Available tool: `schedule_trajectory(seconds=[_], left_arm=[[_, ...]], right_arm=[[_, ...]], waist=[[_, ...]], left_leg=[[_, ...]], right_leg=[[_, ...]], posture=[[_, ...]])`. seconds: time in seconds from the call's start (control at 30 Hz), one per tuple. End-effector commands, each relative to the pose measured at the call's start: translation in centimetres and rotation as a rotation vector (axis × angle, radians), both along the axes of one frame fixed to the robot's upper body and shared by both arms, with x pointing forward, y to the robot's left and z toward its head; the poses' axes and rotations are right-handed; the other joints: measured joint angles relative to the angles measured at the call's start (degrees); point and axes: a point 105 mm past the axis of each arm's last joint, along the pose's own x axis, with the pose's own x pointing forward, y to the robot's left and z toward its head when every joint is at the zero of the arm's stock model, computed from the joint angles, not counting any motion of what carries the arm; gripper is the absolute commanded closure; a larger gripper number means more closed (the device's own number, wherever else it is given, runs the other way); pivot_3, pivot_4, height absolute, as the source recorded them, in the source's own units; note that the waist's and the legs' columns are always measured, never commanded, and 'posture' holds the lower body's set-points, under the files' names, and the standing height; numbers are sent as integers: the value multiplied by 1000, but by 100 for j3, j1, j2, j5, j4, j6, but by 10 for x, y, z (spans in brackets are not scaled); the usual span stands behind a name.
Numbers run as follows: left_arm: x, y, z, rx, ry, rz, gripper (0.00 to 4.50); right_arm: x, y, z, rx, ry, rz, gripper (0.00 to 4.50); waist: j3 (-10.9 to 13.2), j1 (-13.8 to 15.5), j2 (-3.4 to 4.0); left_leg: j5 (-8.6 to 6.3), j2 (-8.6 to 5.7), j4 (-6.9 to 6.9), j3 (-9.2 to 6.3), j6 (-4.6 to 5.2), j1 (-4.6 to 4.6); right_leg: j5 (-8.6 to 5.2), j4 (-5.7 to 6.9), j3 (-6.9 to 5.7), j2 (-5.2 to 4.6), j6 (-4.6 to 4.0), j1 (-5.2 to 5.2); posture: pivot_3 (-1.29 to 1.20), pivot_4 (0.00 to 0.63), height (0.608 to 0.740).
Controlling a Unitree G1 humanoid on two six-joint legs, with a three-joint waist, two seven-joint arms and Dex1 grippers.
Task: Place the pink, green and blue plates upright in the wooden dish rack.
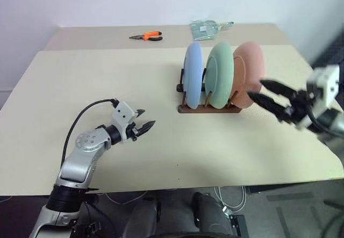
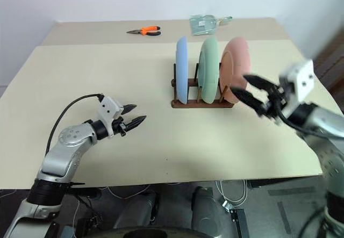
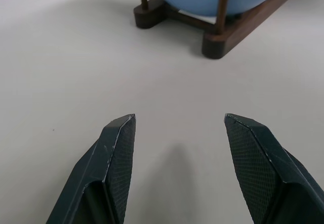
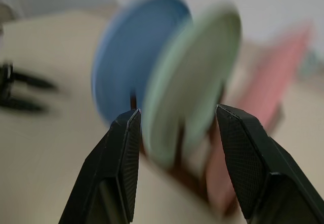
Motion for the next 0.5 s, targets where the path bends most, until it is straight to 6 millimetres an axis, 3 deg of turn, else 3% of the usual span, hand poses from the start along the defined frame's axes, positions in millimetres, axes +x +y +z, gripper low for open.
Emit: schedule_trajectory(seconds=[0.03,0.33,0.5], left_arm=[[3,19,4,11,-44,56,1636],[-5,48,-8,47,-39,124,1636],[-10,52,-11,40,-44,151,1636]], right_arm=[[-4,-21,-14,-100,-12,-65,2128],[27,-61,-63,-155,39,-252,2128],[26,-61,-79,-153,72,-235,2128]], waist=[[0,-29,0],[4,-92,2],[5,-29,6]], left_leg=[[0,4,0,6,-1,3],[-1,3,-2,9,-1,-4],[-2,3,-4,4,1,-4]], right_leg=[[1,0,-1,0,-3,0],[4,-12,-3,-6,-4,-4],[5,-14,-4,-6,-4,-3]], posture=[[0,150,740],[0,150,740],[0,150,740]])
